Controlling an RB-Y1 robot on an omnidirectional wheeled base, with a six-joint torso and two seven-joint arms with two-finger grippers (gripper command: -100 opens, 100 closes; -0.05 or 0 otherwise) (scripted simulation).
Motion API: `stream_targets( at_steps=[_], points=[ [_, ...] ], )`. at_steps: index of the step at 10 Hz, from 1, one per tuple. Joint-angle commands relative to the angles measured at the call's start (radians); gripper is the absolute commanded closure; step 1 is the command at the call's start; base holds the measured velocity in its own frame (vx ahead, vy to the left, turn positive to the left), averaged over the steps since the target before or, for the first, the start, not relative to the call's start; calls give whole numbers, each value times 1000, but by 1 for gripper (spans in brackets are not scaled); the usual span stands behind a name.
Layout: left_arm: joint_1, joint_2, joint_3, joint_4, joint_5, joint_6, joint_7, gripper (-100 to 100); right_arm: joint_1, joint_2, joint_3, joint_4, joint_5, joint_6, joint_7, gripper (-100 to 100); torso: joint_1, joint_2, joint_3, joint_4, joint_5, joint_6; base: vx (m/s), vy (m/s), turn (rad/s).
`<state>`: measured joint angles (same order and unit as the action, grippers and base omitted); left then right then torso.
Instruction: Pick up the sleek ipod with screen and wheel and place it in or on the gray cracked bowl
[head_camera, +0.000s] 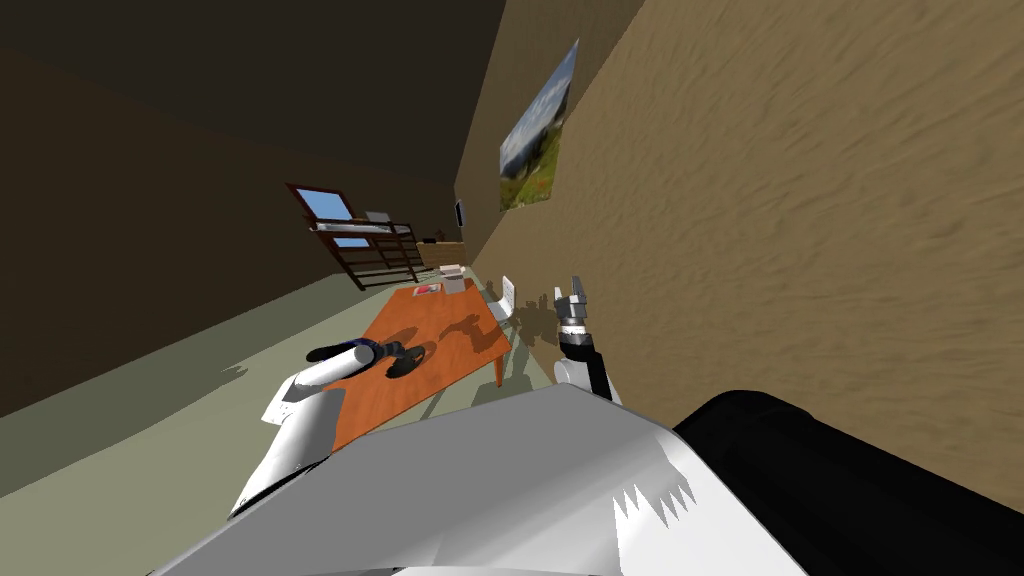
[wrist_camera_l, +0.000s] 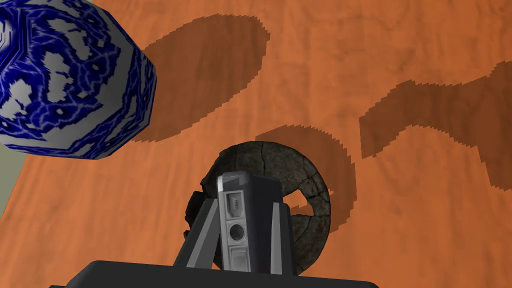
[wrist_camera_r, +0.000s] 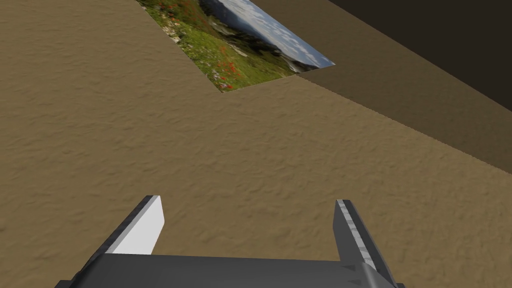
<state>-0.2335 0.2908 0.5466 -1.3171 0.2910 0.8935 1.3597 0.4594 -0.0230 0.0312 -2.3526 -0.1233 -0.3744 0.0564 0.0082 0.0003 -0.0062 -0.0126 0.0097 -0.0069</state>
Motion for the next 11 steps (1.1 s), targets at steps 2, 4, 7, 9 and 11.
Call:
stream_targets(
  at_steps=[2,4,7,9,11],
  points=[
    [0,0,0,0,0,-1,0,-100,0,0,0,0,0,0,0,0,1,2,1,0,0,0,3,-2,0],
    [0,0,0,0,0,0,0,-100,0,0,0,0,0,0,0,0,2,3,2,1,0,0,0,0,0],
    [-50,16,-35,50,44,-8,-46,-100,0,0,0,0,0,0,0,0,2,3,2,1,0,0,17,-14,107],
    [-103,33,-70,105,80,-16,-83,-100,0,0,0,0,0,0,0,0,-3,-1,-1,0,0,0,61,-80,287],
    [-153,49,-105,168,130,-24,-132,-100,0,0,0,0,0,0,0,0,-3,-1,-1,0,-1,0,53,-88,359]
  ],
)
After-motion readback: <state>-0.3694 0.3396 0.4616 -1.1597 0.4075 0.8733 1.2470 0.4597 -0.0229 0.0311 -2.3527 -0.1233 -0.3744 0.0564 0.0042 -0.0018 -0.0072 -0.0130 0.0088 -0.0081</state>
